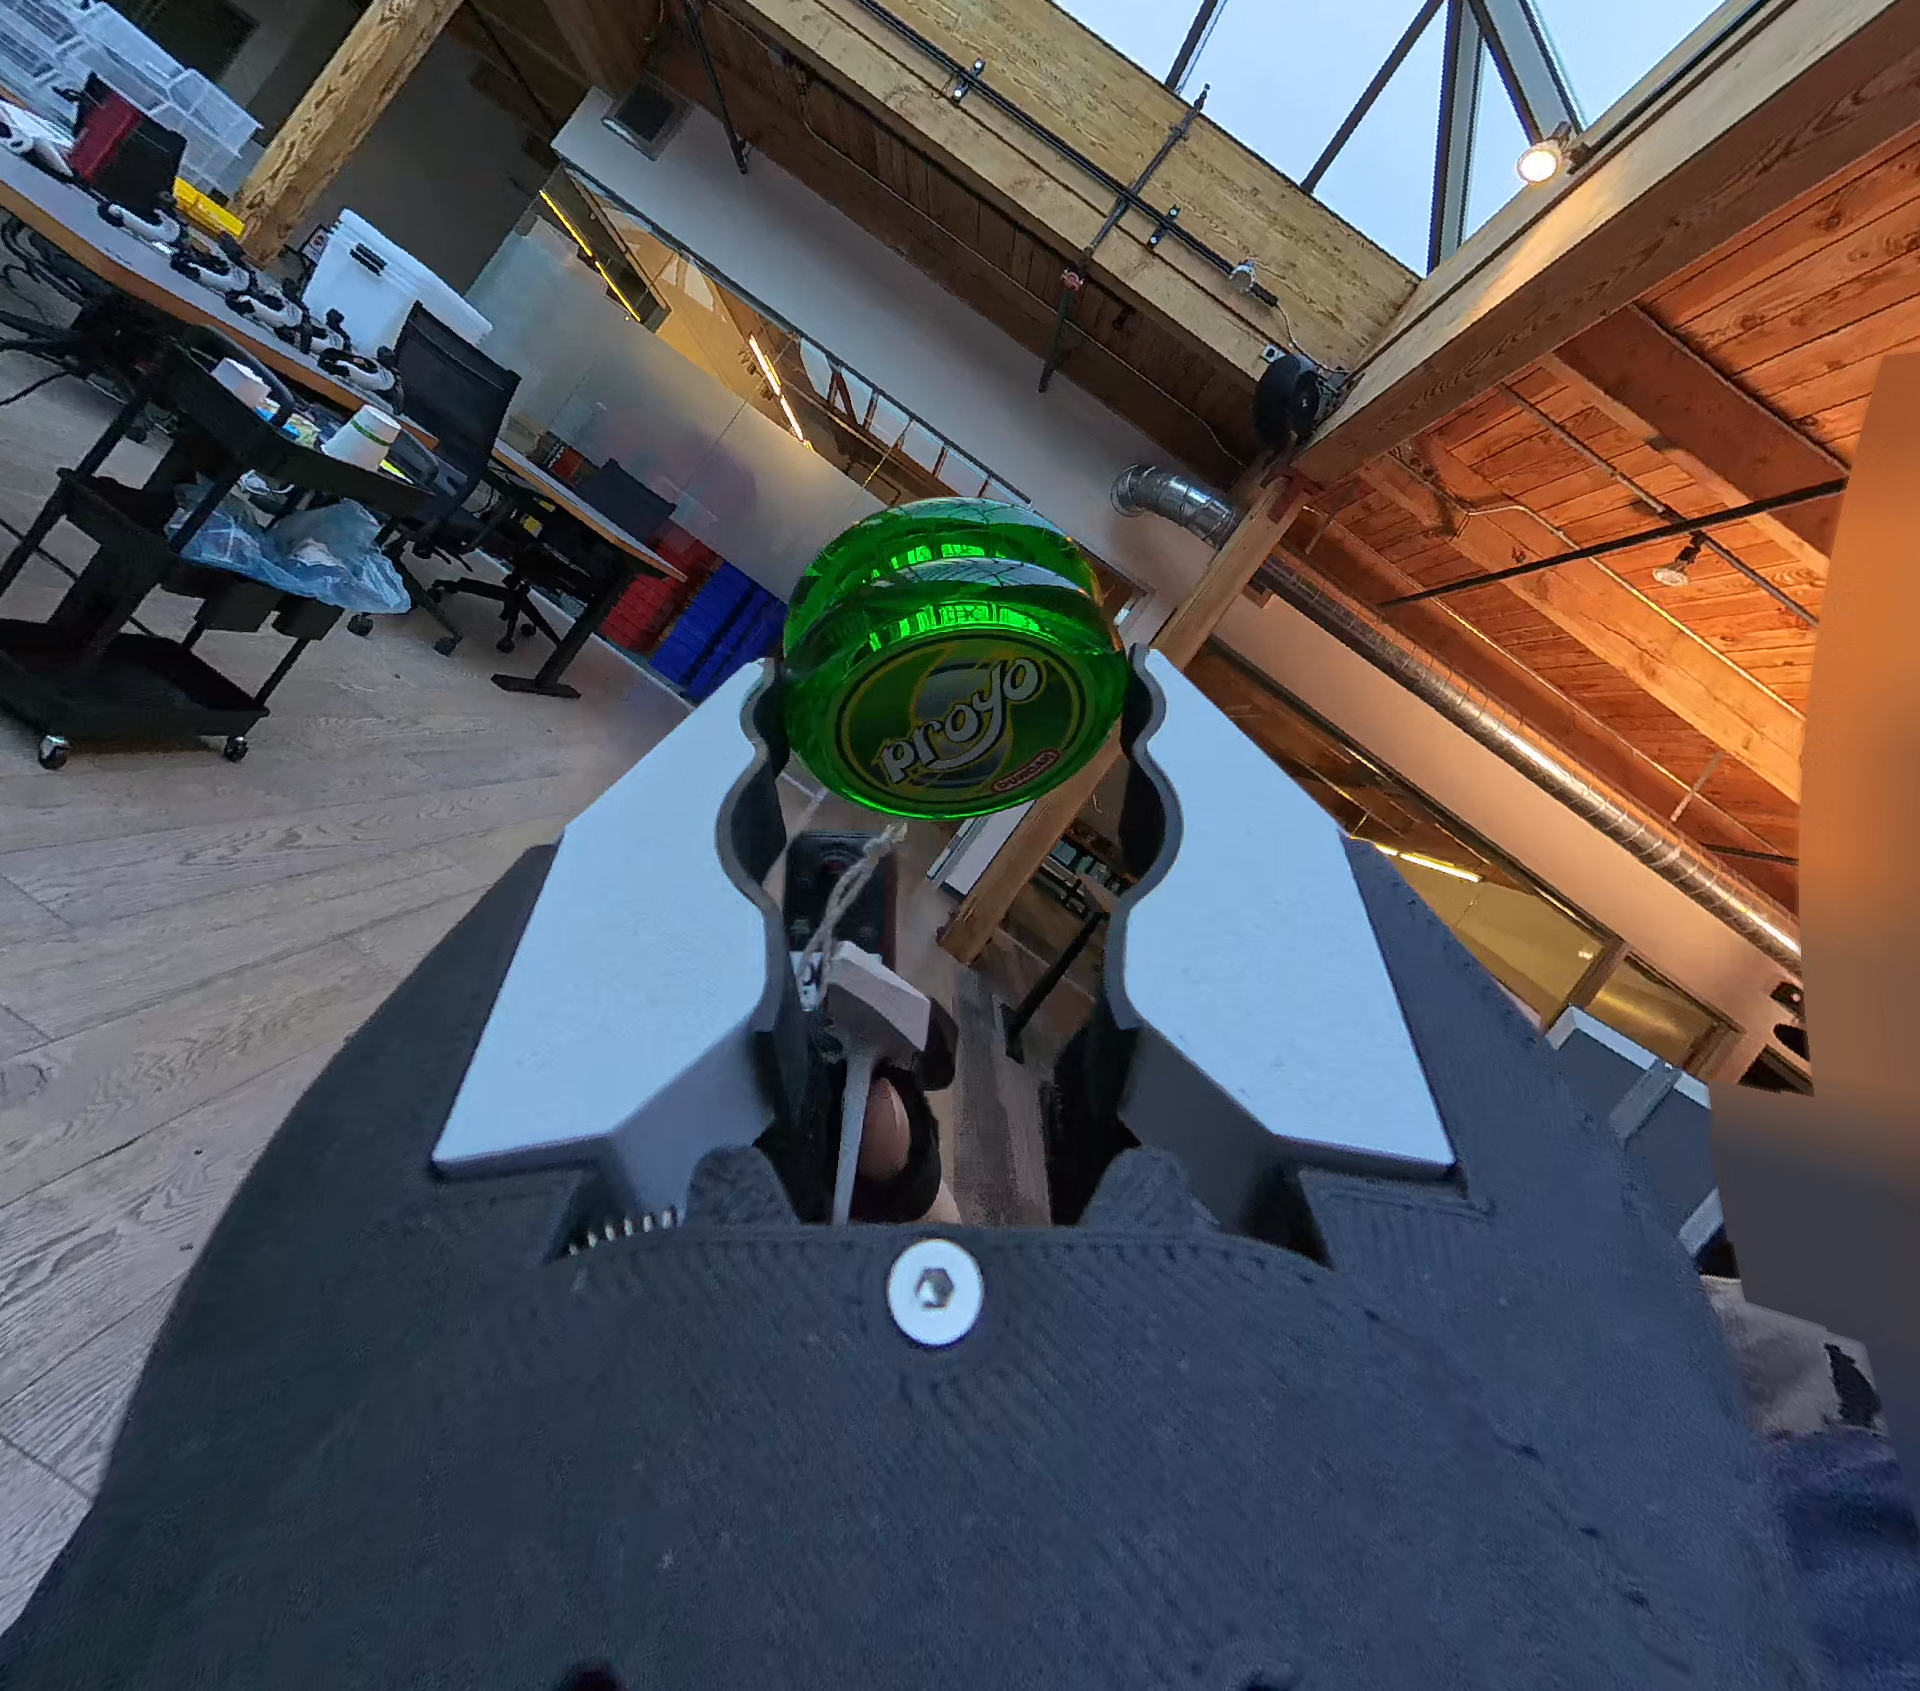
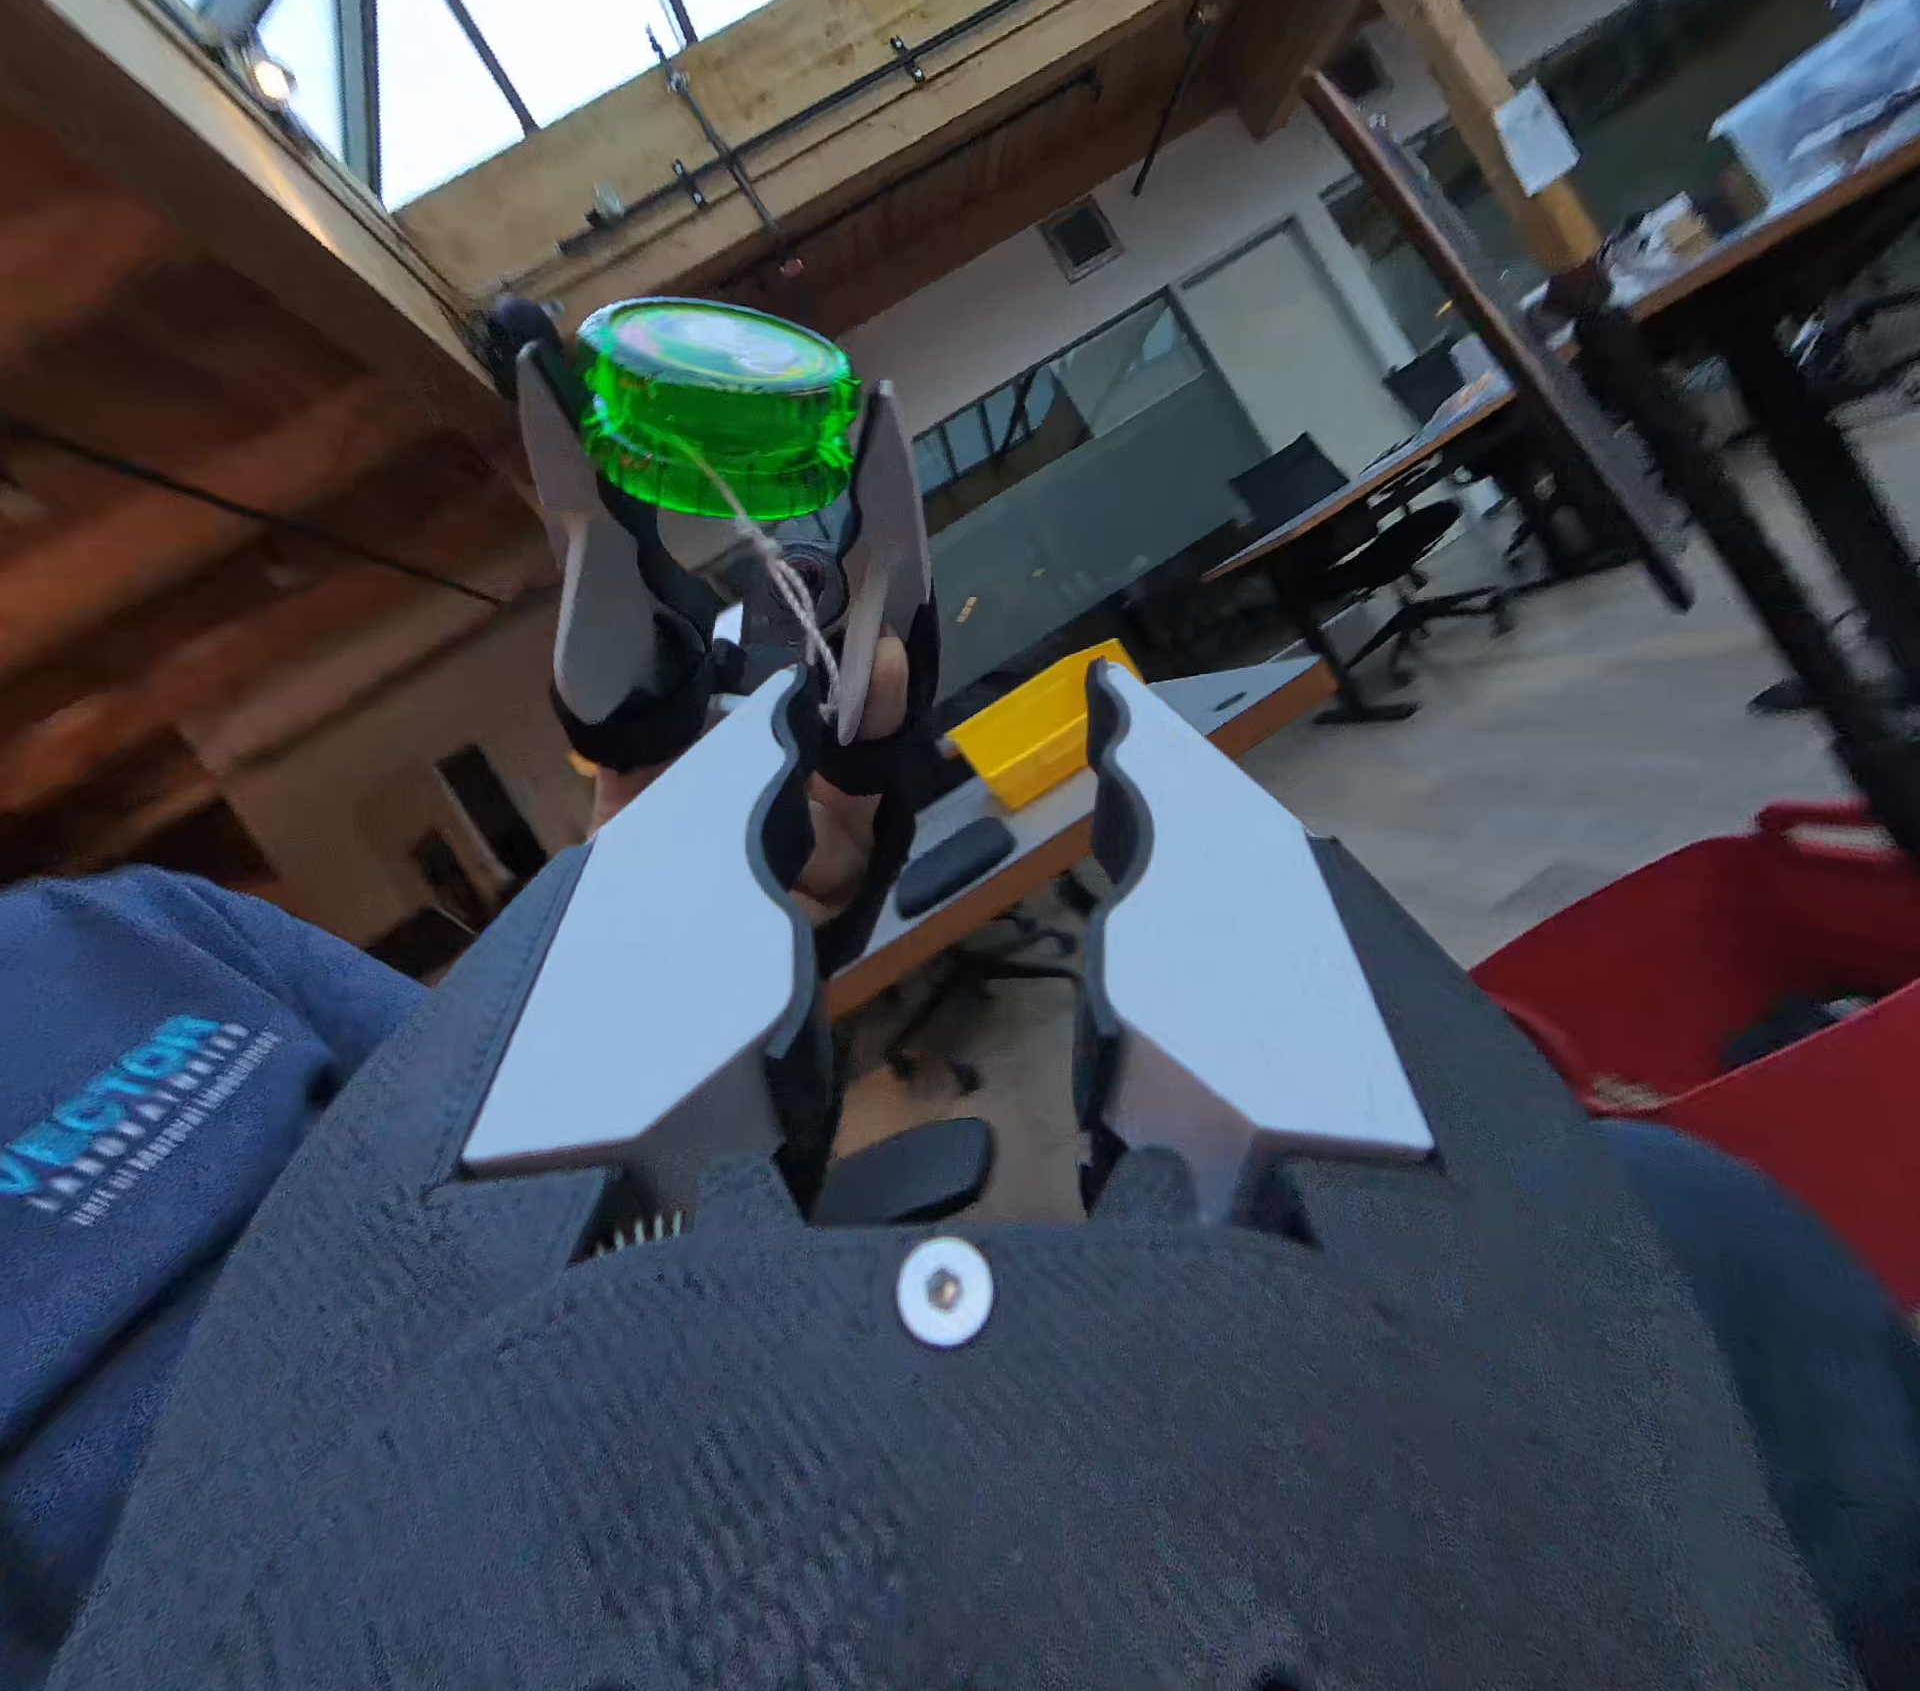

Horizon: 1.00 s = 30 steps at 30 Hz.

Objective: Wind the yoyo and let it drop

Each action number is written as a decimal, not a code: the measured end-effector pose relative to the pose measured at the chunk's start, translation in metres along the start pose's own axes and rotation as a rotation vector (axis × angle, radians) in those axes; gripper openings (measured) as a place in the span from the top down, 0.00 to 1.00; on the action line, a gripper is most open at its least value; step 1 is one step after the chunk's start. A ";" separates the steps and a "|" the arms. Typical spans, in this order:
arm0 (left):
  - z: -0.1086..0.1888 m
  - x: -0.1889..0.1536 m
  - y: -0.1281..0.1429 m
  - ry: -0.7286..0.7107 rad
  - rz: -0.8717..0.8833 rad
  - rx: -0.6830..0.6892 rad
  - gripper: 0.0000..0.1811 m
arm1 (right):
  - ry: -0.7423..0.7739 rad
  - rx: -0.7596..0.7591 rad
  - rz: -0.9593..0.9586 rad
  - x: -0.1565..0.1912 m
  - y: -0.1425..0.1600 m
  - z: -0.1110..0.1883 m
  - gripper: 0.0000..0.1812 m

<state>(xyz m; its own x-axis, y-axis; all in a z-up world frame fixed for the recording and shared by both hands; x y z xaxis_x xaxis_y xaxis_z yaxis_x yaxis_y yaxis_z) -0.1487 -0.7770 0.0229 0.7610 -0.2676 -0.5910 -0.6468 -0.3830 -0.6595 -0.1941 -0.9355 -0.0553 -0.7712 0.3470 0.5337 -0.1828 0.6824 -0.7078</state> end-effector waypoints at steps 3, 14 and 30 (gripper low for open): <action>-0.001 0.000 0.001 0.027 0.040 0.037 0.65 | 0.006 0.026 0.298 0.019 -0.012 0.004 0.76; -0.001 0.003 0.009 0.036 0.080 0.093 0.65 | 0.023 0.291 0.558 0.043 -0.030 0.011 0.87; -0.002 0.004 0.007 0.034 0.081 0.096 0.65 | -0.029 0.268 0.383 0.036 -0.024 0.008 1.00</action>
<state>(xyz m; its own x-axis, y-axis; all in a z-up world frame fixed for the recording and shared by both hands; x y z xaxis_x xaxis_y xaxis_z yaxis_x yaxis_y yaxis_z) -0.1504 -0.7825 0.0163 0.7064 -0.3249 -0.6289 -0.7067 -0.2729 -0.6528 -0.2225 -0.9446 -0.0232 -0.8297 0.5209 0.2005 -0.0301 0.3170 -0.9480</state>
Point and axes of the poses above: each gripper's, where its closed fingertips meet, z back along the fingers, y out of its underside, x = y × z across the jaws, the point moved 10 cm from there along z, back along the fingers, and after that the axes turned 2 degrees about -x, right-handed, at the moved point
